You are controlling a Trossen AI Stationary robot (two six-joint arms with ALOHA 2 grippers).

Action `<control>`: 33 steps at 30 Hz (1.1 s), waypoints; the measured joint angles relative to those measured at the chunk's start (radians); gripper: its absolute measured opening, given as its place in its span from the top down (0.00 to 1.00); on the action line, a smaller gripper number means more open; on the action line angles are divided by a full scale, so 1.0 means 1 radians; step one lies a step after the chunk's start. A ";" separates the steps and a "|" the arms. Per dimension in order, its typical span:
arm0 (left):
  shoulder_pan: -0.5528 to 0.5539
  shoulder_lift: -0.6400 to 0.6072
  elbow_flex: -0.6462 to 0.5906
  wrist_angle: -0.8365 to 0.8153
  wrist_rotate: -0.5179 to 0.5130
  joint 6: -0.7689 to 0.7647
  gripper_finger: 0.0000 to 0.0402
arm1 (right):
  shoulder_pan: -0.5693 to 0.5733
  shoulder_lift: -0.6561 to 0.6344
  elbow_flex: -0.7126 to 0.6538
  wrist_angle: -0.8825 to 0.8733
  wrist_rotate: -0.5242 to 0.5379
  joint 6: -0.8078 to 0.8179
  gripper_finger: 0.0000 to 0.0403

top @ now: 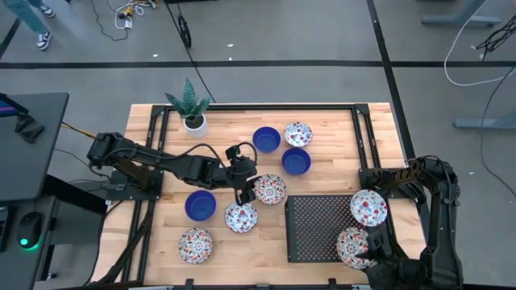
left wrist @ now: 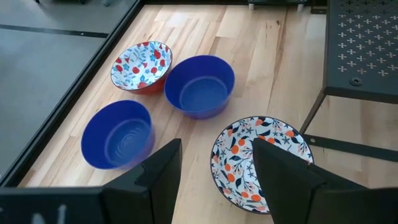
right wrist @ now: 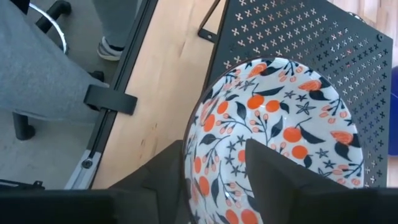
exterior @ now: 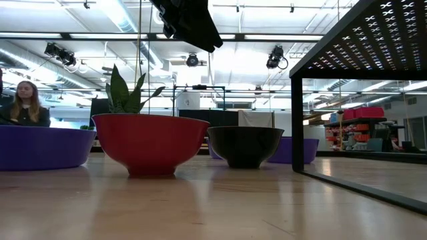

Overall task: Pick & Place Mini bowls
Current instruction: Put the top left orange patterned bowl on the shelf, then put the bottom blue bowl on the shelf

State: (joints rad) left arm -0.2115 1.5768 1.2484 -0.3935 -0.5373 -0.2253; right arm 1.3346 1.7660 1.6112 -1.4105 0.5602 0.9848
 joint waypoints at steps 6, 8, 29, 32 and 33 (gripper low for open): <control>0.000 0.000 0.000 0.000 0.000 0.000 0.50 | -0.001 0.000 0.000 -0.015 0.000 0.002 0.56; 0.000 0.000 0.000 0.000 0.000 0.000 0.50 | -0.001 0.000 0.000 -0.014 0.001 0.002 0.56; -0.012 0.000 0.000 0.000 0.019 0.007 0.50 | -0.032 -0.159 0.000 0.366 0.210 -0.344 0.55; -0.034 0.000 0.000 -0.008 0.018 0.012 0.50 | -0.071 -0.194 -0.005 0.520 0.236 -0.578 0.56; -0.045 0.000 0.000 -0.014 0.018 0.012 0.50 | -0.084 -0.205 -0.018 0.578 0.267 -0.664 0.57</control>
State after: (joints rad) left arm -0.2560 1.5768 1.2484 -0.4071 -0.5191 -0.2134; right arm 1.2503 1.5607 1.5935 -0.8326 0.8271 0.3203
